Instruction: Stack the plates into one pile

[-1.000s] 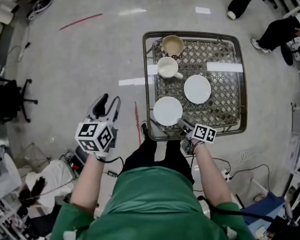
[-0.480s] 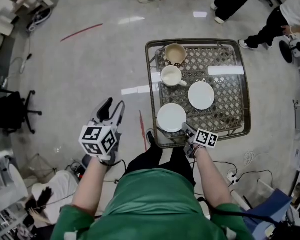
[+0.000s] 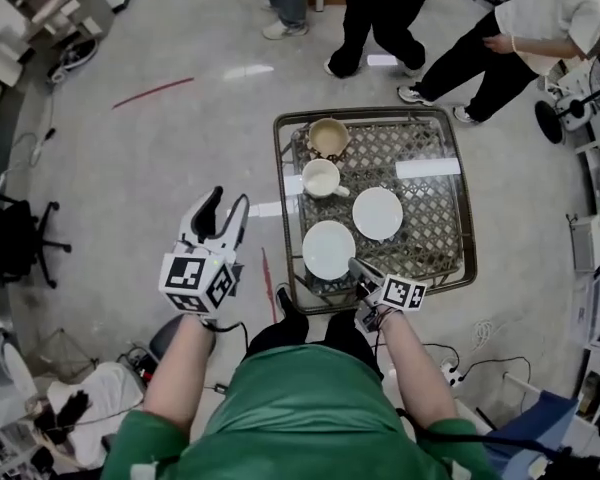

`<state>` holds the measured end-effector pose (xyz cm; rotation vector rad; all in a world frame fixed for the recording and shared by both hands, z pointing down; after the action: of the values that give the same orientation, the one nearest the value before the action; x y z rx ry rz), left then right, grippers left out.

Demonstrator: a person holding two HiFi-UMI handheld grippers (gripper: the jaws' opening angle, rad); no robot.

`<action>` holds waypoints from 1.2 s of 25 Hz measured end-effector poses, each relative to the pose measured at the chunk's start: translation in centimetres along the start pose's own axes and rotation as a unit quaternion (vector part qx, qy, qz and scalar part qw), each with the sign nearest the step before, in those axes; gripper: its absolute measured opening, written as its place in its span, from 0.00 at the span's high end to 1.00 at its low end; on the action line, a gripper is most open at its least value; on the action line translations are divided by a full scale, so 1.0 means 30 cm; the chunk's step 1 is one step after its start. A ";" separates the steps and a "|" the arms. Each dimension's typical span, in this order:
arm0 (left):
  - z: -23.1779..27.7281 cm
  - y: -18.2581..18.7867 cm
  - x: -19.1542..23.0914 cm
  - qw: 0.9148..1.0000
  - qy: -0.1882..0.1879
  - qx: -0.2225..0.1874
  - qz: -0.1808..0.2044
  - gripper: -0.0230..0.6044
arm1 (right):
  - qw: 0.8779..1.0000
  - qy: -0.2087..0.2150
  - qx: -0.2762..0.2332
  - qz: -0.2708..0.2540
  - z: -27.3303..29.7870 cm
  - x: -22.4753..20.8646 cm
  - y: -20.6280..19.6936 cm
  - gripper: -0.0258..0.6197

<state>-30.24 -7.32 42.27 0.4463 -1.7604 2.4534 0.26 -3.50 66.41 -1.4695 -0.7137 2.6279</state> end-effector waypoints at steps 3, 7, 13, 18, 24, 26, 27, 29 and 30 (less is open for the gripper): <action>0.026 0.036 -0.052 1.000 -0.005 -0.013 0.015 0.65 | 1.000 0.016 -0.019 -0.007 -0.044 0.035 0.073 0.91; 0.092 0.034 -0.128 1.000 -0.017 -0.014 0.012 0.65 | 0.999 0.026 -0.043 -0.005 -0.097 0.031 0.168 0.91; 0.194 -0.022 -0.276 0.999 -0.043 0.002 0.027 0.65 | 0.994 0.039 -0.098 -0.001 -0.182 -0.011 0.321 0.91; 0.263 -0.060 -0.374 0.997 -0.064 0.023 0.033 0.65 | 0.989 0.071 -0.133 -0.008 -0.227 -0.026 0.414 0.91; 0.375 -0.075 -0.481 0.995 -0.087 0.038 0.041 0.65 | 0.986 0.066 -0.153 0.020 -0.250 -0.116 0.476 0.91; 0.409 -0.080 -0.501 0.993 -0.095 0.045 0.044 0.65 | 0.986 0.049 -0.156 0.039 -0.245 -0.153 0.489 0.91; 0.422 -0.085 -0.507 0.993 -0.098 0.049 0.045 0.65 | 0.986 0.041 -0.157 0.050 -0.242 -0.169 0.493 0.91; 0.440 -0.100 -0.516 0.992 -0.102 0.058 0.047 0.65 | 0.985 0.032 -0.159 0.066 -0.232 -0.196 0.498 0.91; 0.445 -0.112 -0.520 0.992 -0.102 0.062 0.047 0.65 | 0.984 0.031 -0.160 0.071 -0.227 -0.209 0.499 0.91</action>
<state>-12.12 -17.22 44.79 0.6619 -1.7431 2.6800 11.92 -15.96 62.18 -1.7322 -1.1070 2.6485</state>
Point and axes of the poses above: the fingertips, and each gripper's own axes: z forward along the fingers, x to its left, y out of its top, the point moved 3 cm from there along -z, backward along the fingers, and after that the axes turned 7 degrees about -z, right-handed, at the moved point
